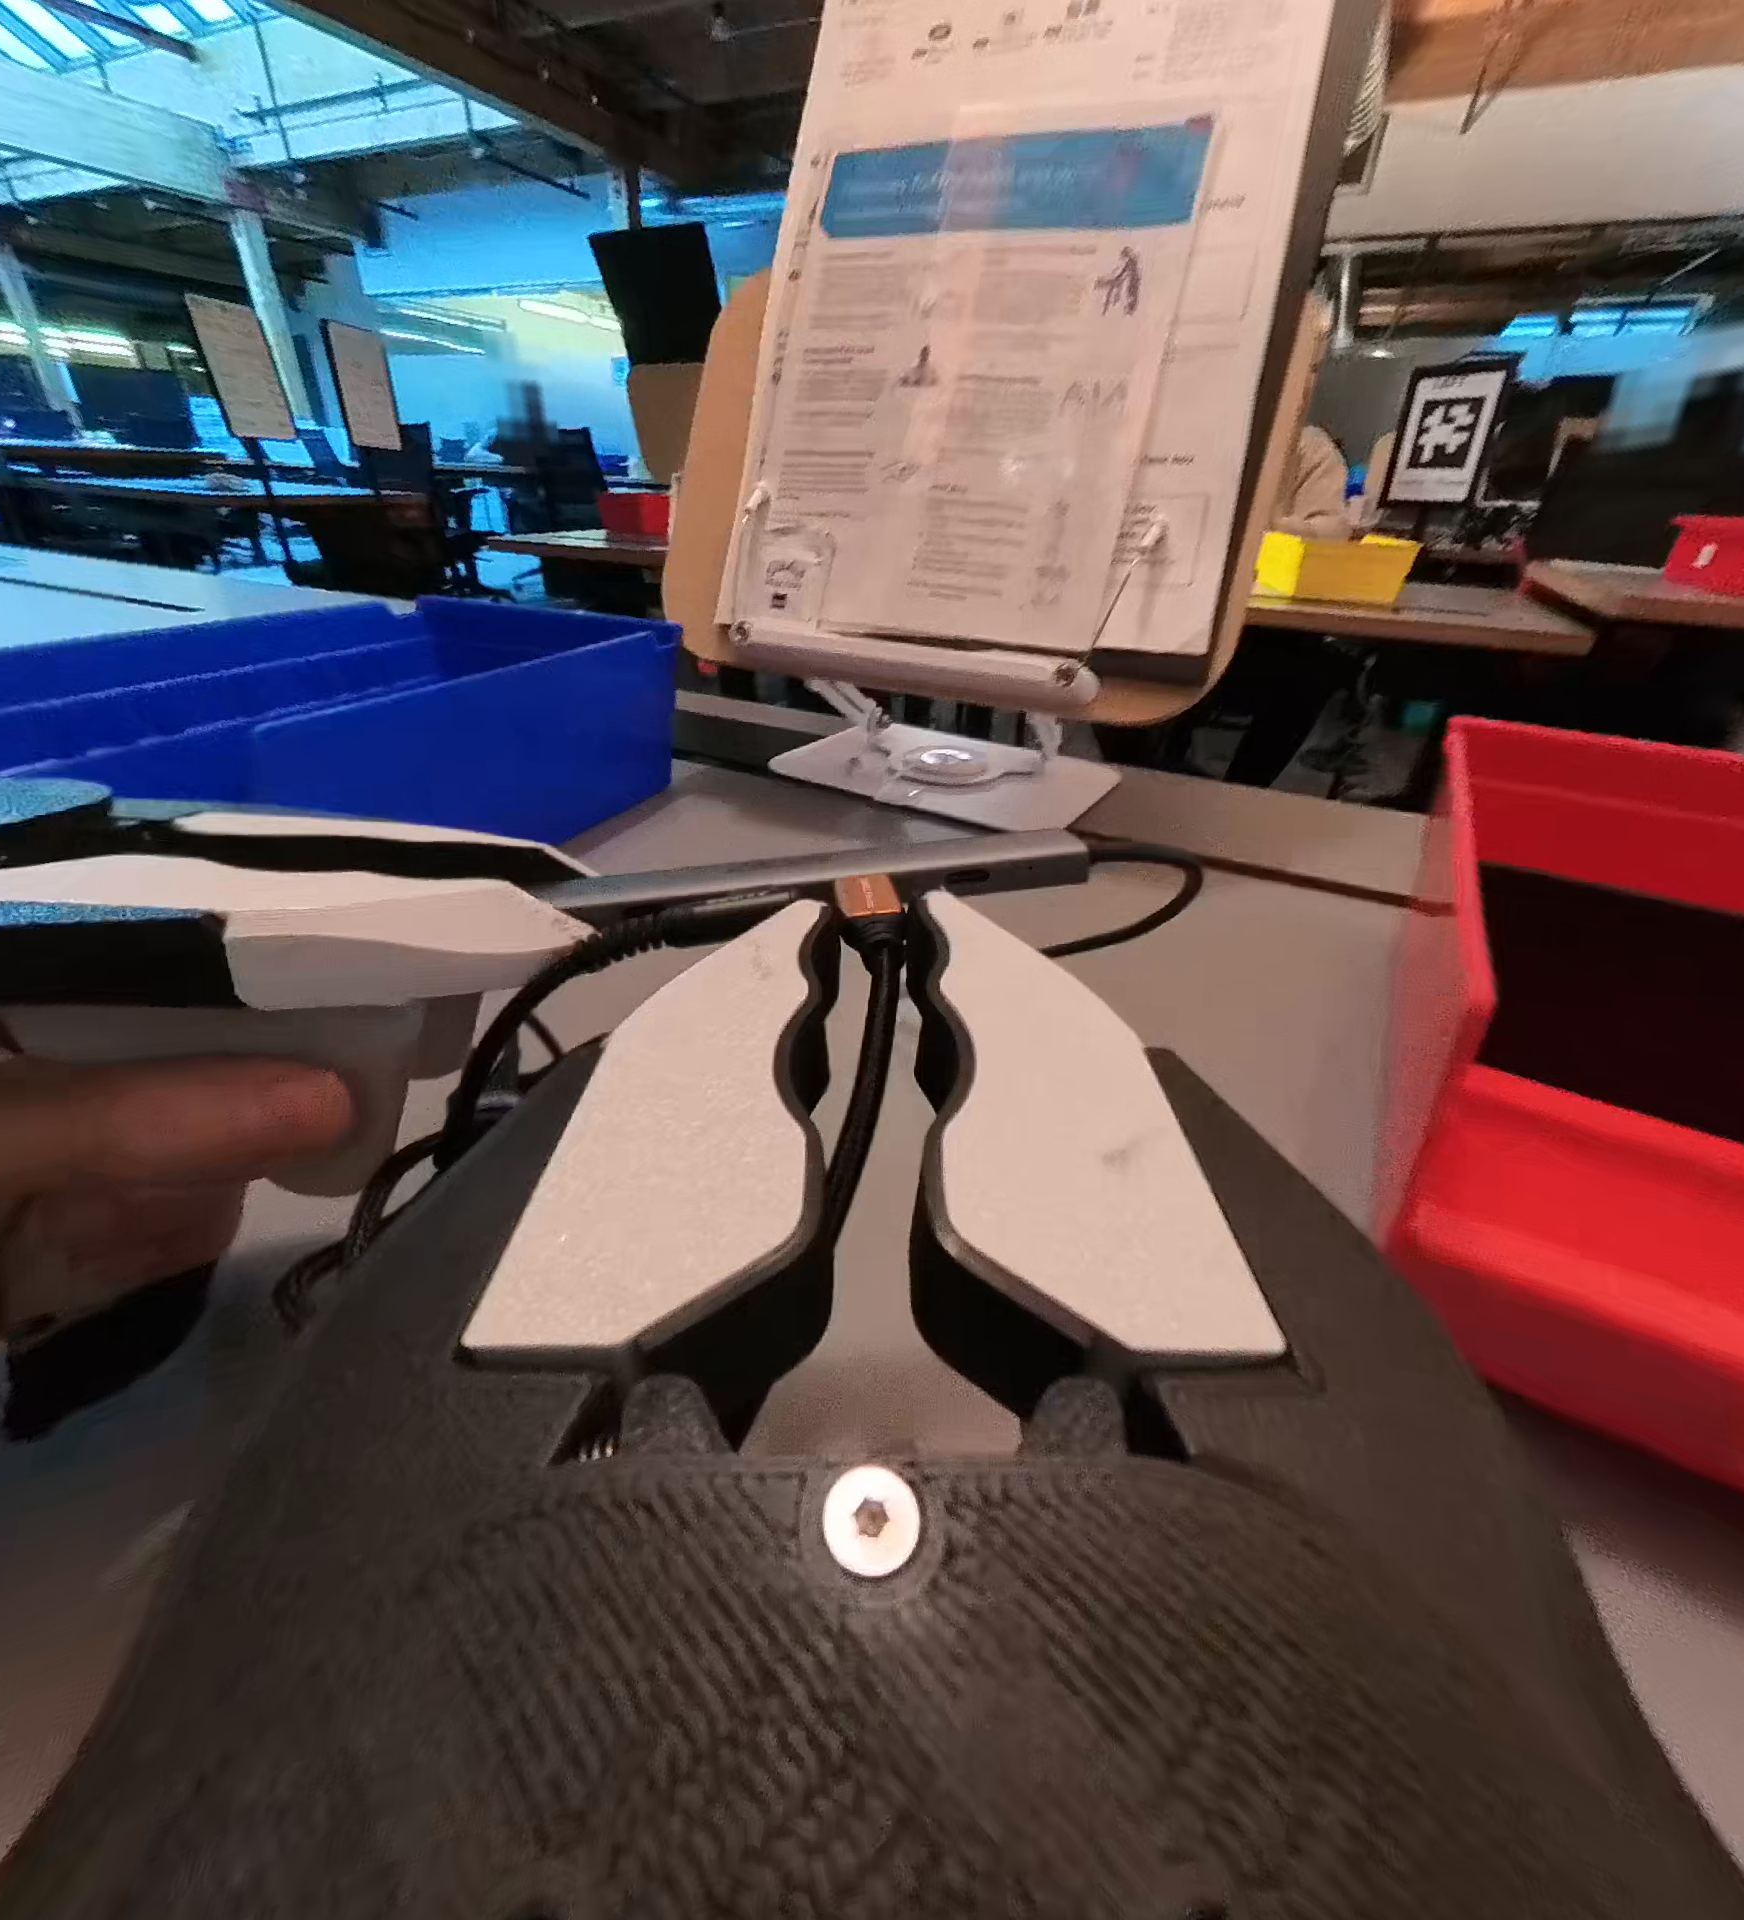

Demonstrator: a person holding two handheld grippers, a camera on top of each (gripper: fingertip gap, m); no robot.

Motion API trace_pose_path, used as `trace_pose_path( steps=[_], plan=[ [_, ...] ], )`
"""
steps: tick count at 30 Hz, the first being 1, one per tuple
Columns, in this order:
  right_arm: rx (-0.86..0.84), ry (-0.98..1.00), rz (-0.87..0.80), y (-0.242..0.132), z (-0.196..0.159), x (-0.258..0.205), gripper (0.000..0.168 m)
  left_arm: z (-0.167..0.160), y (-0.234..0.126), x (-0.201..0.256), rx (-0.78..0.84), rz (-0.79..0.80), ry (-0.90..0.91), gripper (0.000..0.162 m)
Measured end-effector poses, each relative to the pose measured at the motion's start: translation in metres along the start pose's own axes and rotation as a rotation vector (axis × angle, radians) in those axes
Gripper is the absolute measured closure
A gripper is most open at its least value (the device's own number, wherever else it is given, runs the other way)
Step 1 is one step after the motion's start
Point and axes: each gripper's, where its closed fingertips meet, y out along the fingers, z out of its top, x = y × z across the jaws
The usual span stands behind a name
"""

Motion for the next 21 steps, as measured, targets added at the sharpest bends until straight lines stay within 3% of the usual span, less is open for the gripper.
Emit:
trace_pose_path(
  steps=[6, 14, 21],
  plan=[
    [-0.097, 0.053, 0.019, 0.004, -0.02, -0.013, 0.155, -0.004, -0.011, -0.012, 0.013, 0.061, 0.042, 0.137],
    [-0.147, 0.162, 0.063, -0.008, -0.015, -0.008, 0.156, -0.003, -0.008, -0.003, -0.019, 0.048, 0.178, 0.137],
    [-0.215, 0.033, 0.128, -0.018, -0.007, -0.009, 0.155, 0.004, -0.01, 0.005, -0.003, 0.034, 0.241, 0.137]
  ],
)
